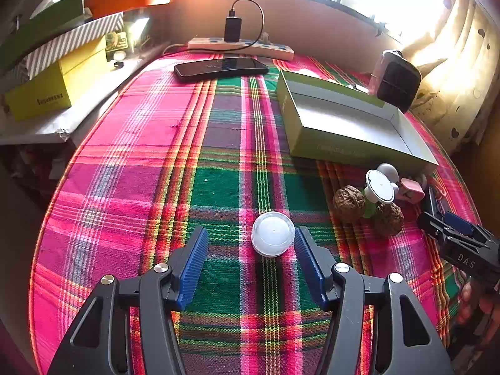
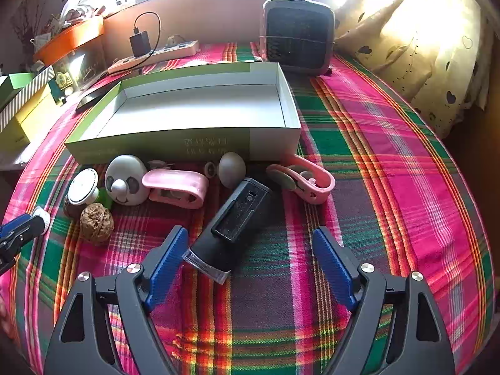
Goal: Organize objects
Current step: 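Move both tools toward the objects, left toward the white jar, right toward the black device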
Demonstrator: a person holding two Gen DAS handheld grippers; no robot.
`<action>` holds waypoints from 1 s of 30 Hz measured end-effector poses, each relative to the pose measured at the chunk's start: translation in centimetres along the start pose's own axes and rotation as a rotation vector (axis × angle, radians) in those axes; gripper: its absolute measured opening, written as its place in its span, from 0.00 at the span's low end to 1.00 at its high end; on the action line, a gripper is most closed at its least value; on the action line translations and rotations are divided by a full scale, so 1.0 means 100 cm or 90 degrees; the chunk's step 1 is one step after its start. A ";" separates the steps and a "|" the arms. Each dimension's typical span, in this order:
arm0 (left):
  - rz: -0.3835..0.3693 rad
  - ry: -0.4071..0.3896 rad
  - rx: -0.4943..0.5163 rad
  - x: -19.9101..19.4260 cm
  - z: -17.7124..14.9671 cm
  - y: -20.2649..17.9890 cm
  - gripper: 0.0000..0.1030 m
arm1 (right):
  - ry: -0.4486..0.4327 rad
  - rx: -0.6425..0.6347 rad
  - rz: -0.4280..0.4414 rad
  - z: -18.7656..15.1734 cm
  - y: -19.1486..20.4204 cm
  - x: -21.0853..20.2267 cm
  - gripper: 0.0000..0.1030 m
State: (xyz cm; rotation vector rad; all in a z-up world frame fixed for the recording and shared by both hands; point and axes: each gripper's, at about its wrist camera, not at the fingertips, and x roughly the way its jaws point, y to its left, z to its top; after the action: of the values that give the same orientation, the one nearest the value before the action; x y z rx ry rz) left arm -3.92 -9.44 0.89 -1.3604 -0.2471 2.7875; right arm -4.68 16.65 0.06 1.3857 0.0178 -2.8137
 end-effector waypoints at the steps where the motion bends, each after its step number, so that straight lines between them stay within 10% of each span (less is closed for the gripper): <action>1: 0.000 0.000 0.001 0.000 0.000 0.000 0.55 | 0.000 -0.001 -0.008 -0.001 -0.002 -0.001 0.74; 23: 0.043 -0.006 0.026 0.011 0.008 -0.008 0.54 | -0.018 -0.053 -0.012 0.007 -0.003 0.002 0.50; 30: 0.067 -0.011 0.031 0.012 0.008 -0.009 0.38 | -0.018 -0.055 0.006 0.005 -0.001 0.001 0.41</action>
State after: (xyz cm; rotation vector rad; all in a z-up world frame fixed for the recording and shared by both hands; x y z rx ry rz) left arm -5.29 -8.59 0.59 -1.3784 -0.1107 2.8706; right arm -5.18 16.77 0.31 1.3250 0.1306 -2.7876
